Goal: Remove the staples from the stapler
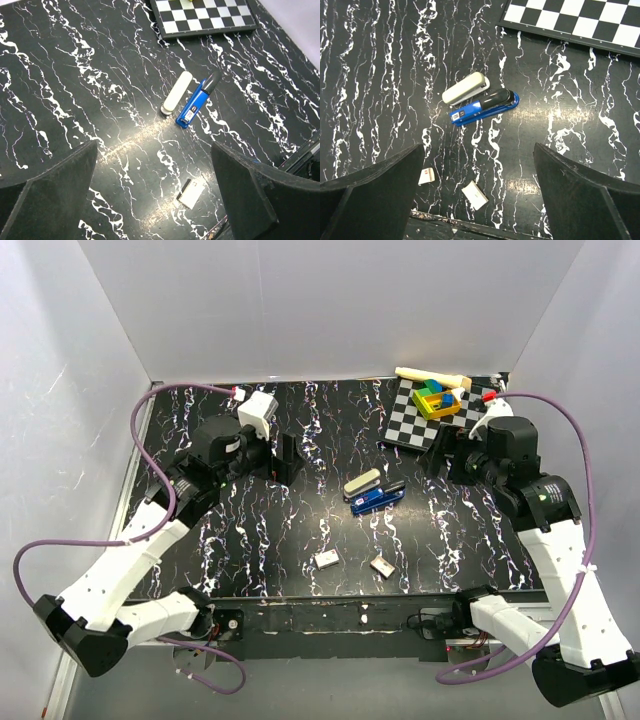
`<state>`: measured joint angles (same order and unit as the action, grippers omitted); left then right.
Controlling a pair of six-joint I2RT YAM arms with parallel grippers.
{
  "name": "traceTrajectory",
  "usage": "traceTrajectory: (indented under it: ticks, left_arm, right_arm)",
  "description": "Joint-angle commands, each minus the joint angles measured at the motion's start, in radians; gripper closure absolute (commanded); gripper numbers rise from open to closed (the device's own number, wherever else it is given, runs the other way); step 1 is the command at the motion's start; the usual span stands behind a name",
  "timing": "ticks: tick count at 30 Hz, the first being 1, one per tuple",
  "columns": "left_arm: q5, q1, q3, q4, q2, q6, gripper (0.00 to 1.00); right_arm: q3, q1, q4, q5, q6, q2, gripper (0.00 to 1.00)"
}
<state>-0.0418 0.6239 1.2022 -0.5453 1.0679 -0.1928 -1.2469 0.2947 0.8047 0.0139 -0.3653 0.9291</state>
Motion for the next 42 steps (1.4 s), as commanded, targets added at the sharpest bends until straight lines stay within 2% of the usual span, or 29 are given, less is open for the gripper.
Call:
traceTrajectory:
  ticks: [1,16,25,30,42]
  left_arm:
    - [-0.038,-0.003,0.062,-0.051,0.03,0.053,0.02]
    - [-0.266,-0.003,0.097,-0.008,0.162,0.101,0.02]
    - [-0.277,0.0,0.099,0.056,0.259,0.098,0.02]
    - [-0.273,0.019,0.125,0.093,0.337,0.099,0.02]
    - [-0.176,0.045,0.181,0.1,0.468,0.104,0.02]
  right_arm:
    - [-0.045,0.001,0.036,0.032,0.019,0.005,0.02]
    - [-0.033,0.001,0.085,0.011,0.005,0.063,0.07]
    - [0.024,0.001,0.139,0.046,-0.021,0.06,0.09]
    - [0.086,0.001,0.128,0.044,-0.096,0.06,0.1]
    - [0.173,0.021,0.034,0.008,-0.472,0.201,0.12]
